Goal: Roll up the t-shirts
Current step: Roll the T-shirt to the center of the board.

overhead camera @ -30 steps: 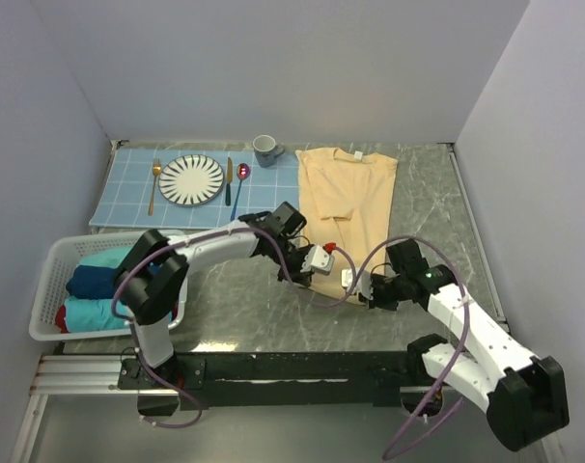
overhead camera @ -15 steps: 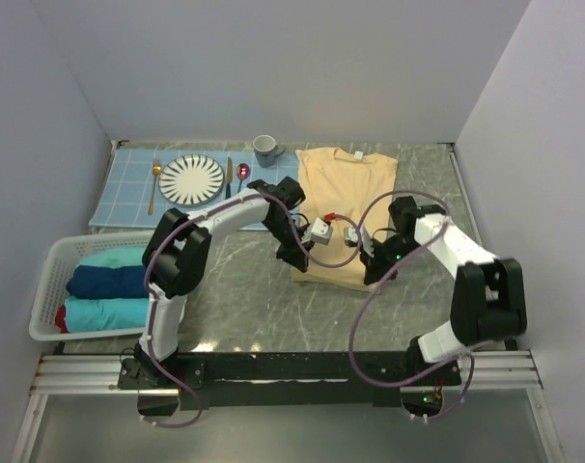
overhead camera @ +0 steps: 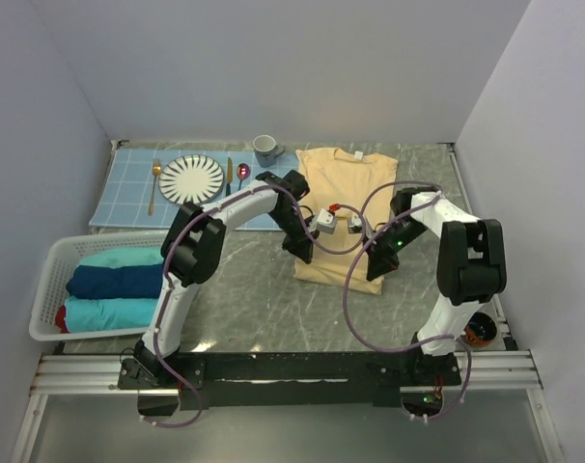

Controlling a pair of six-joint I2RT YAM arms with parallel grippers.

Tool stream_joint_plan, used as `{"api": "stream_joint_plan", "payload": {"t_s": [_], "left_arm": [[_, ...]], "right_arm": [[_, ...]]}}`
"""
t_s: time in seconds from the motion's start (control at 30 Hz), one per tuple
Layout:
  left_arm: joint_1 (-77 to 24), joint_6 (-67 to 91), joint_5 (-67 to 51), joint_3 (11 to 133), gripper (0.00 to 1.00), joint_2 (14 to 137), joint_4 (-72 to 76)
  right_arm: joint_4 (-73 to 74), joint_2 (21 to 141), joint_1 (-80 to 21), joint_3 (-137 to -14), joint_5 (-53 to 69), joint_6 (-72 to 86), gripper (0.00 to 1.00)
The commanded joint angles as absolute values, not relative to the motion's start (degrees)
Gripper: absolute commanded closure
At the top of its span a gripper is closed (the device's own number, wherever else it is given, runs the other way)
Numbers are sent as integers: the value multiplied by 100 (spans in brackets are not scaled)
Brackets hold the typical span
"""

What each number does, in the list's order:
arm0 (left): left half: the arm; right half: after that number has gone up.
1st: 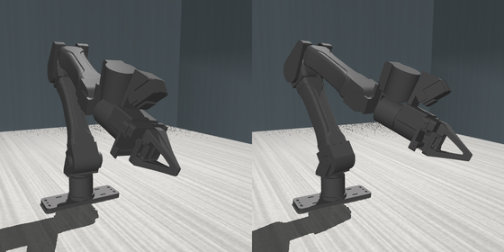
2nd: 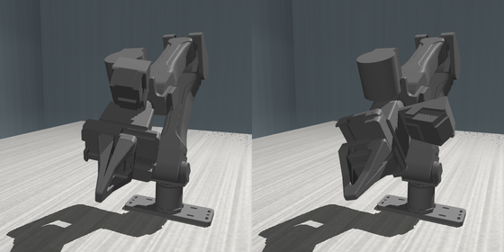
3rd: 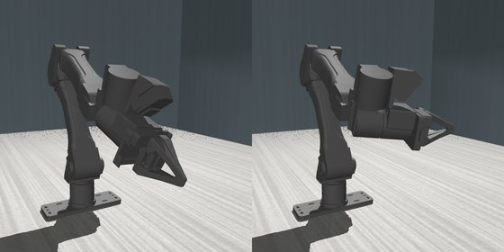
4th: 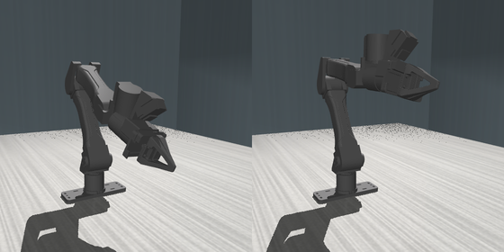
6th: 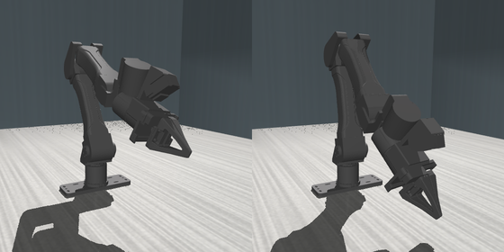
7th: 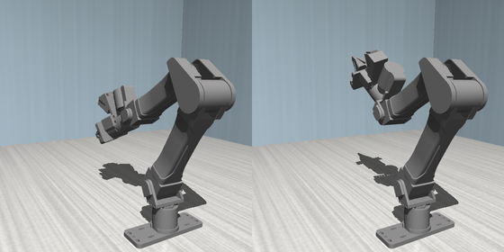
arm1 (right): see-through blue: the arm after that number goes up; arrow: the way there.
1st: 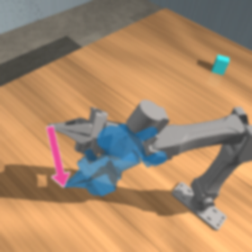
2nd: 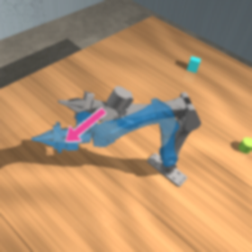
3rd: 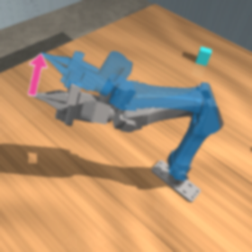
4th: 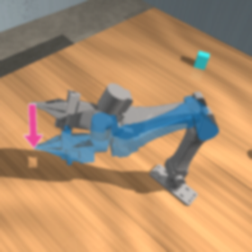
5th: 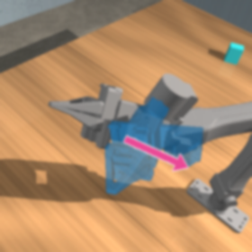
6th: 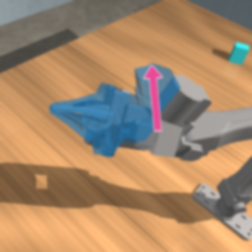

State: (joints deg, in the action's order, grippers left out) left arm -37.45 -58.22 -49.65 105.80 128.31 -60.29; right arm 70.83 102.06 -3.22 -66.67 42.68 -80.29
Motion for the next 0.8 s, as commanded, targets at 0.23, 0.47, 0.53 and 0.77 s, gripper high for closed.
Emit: {"api": "stream_joint_plan", "payload": {"t_s": [0.23, 0.47, 0.53, 0.77], "left_arm": [[-3393, -5433, -4272, 10644, 90, 13052, -5591], [-3322, -5088, -4175, 10547, 80, 13096, -5097], [-3322, -5185, -4210, 10486, 78, 13078, -5194], [-3322, -5133, -4087, 10187, 77, 12806, -5037]], "right_arm": [[7489, 10872, -97, -7225, 3621, -7981, 98], [7225, 11118, -35, -7216, 3454, -7875, 95], [7146, 11109, -35, -7242, 3463, -7805, 94], [7137, 11258, -26, -7532, 3559, -7673, 92]]}}
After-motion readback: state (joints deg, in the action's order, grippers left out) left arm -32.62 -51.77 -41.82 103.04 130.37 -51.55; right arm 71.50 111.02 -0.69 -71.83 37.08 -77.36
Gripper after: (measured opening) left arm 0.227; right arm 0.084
